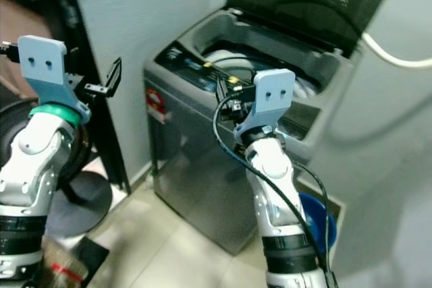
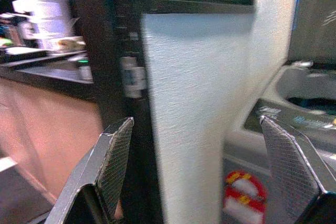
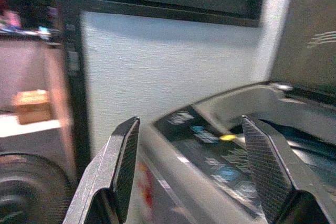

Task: Clothes washing

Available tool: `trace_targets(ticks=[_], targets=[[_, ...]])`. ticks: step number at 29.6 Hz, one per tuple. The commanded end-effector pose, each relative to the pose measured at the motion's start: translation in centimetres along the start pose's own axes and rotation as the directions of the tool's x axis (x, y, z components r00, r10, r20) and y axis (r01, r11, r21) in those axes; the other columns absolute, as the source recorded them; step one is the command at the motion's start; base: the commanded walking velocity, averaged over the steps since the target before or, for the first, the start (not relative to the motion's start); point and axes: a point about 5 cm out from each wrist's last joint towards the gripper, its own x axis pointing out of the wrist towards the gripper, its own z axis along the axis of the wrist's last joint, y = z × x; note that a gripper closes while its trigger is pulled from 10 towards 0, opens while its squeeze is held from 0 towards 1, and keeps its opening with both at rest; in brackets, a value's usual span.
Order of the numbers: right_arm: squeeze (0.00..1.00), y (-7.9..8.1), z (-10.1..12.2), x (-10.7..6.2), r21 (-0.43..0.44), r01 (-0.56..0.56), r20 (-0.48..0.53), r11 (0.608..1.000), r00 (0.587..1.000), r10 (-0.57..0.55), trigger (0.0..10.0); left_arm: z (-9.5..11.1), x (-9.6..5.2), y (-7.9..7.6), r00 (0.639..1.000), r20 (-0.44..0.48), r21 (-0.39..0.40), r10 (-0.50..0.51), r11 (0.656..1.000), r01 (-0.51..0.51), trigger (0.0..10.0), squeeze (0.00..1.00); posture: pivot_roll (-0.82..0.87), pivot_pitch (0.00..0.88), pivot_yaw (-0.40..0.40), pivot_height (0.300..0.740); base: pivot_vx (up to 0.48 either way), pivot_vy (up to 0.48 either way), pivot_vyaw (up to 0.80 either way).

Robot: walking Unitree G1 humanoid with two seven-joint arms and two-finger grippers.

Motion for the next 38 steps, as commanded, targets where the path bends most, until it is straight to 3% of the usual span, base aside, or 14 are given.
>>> trace_targets(ticks=[1, 38], targets=[[0.0, -0.31, -0.4, -0.27, 0.005, 0.008, -0.014, 1.0, 1.0, -0.008, 10.0, -0.1, -0.04, -0.39, 1.0, -0.004, 0.005, -0.013, 1.0, 0.013, 10.0, 0.0, 0.04, 0.03, -0.029, 0.74, 0.0, 0.0, 0.77], [0.0, -0.1, -0.93, -0.41, 0.011, -0.009, -0.026, 1.0, 1.0, 0.009, 10.0, -0.8, -0.15, -0.4, 0.999, -0.036, 0.029, -0.008, 1.0, 0.009, 10.0, 0.0, 0.04, 0.021, -0.028, 0.74, 0.0, 0.0, 0.77]])
